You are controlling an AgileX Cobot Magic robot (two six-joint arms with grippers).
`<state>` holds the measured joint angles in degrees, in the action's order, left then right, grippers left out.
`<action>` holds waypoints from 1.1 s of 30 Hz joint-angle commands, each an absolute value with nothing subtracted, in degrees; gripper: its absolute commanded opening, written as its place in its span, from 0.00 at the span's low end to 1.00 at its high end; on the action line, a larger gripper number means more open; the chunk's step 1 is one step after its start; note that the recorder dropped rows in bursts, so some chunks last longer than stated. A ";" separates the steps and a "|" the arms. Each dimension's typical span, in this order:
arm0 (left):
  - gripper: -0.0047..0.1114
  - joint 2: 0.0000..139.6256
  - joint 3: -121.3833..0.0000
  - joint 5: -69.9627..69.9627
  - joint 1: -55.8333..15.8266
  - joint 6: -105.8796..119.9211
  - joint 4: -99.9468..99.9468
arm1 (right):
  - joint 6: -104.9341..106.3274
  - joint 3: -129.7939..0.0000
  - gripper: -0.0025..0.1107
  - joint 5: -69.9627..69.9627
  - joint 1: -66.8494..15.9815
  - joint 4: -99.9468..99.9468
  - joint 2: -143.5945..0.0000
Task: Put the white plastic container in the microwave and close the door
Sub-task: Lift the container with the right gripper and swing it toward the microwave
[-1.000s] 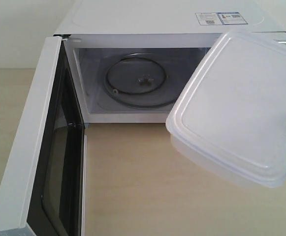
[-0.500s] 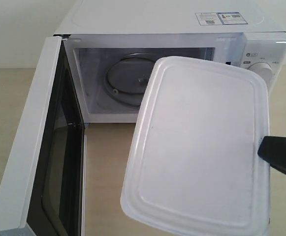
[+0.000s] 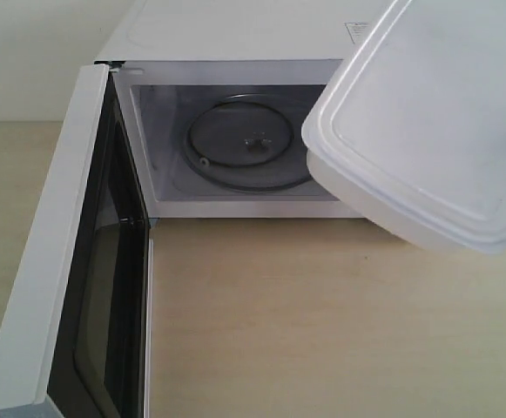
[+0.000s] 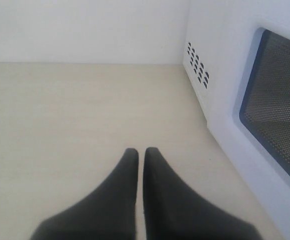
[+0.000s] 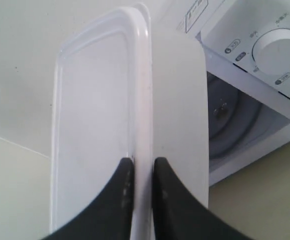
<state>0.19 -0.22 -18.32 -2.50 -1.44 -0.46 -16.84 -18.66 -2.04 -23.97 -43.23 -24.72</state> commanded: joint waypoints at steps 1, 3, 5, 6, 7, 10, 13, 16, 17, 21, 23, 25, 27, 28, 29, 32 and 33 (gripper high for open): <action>0.08 0.00 0.00 -18.03 -2.38 -1.92 -0.50 | -37.53 -16.97 0.02 1.30 -24.03 -26.54 -24.68; 0.08 0.00 0.00 -18.03 -2.38 -1.92 -0.50 | -45.22 -15.11 0.02 2.71 -24.03 -20.84 -24.68; 0.08 0.00 0.00 -18.03 -2.38 -1.92 -0.50 | -51.44 -13.03 0.02 3.21 -24.03 -15.92 -24.68; 0.08 0.00 0.00 -18.03 -2.38 -1.92 -0.50 | -54.34 -11.85 0.02 3.37 -24.03 -13.18 -24.68; 0.08 0.00 0.00 -18.03 -2.38 -1.92 -0.50 | -57.23 -10.62 0.02 3.65 -24.03 -10.44 -24.68; 0.08 0.00 0.00 -18.03 -2.38 -1.92 -0.50 | -67.05 -6.65 0.02 8.54 -24.86 -3.19 -24.68; 0.08 0.00 0.00 -18.03 -2.38 -1.92 -0.50 | -75.63 -3.55 0.02 15.57 -27.26 3.67 -24.68; 0.08 0.00 0.00 -18.03 -2.38 -1.92 -0.50 | -76.86 -2.51 0.02 15.64 -28.94 4.92 -24.68; 0.08 0.00 0.00 -18.03 -2.38 -1.92 -0.50 | -77.28 -2.27 0.02 16.20 -29.19 4.81 -24.68; 0.08 0.00 0.00 -18.03 -2.38 -1.92 -0.50 | -82.57 -1.88 0.02 19.34 -29.19 7.01 -24.68; 0.08 0.00 0.00 -18.03 -2.38 -1.92 -0.50 | -84.95 -1.88 0.02 19.35 -29.19 8.32 -24.68; 0.08 0.00 0.00 -18.03 -2.38 -1.92 -0.50 | -85.20 -1.88 0.02 19.09 -29.19 8.20 -24.68; 0.08 0.00 0.00 -18.03 -2.38 -1.92 -0.50 | -85.72 -1.88 0.02 18.81 -29.19 8.10 -24.78; 0.08 0.00 0.00 -18.03 -2.38 -1.92 -0.50 | -86.35 -1.88 0.02 18.69 -29.19 8.10 -24.97; 0.08 0.00 0.00 -18.03 -2.38 -1.92 -0.50 | -86.97 -1.88 0.02 19.05 -29.19 8.37 -25.37; 0.08 0.00 0.00 -18.03 -2.38 -1.92 -0.50 | -87.99 -1.88 0.02 20.65 -29.19 9.94 -25.56; 0.08 0.00 0.00 -18.03 -2.38 -1.92 -0.50 | -88.20 -1.88 0.02 20.65 -29.19 10.27 -25.85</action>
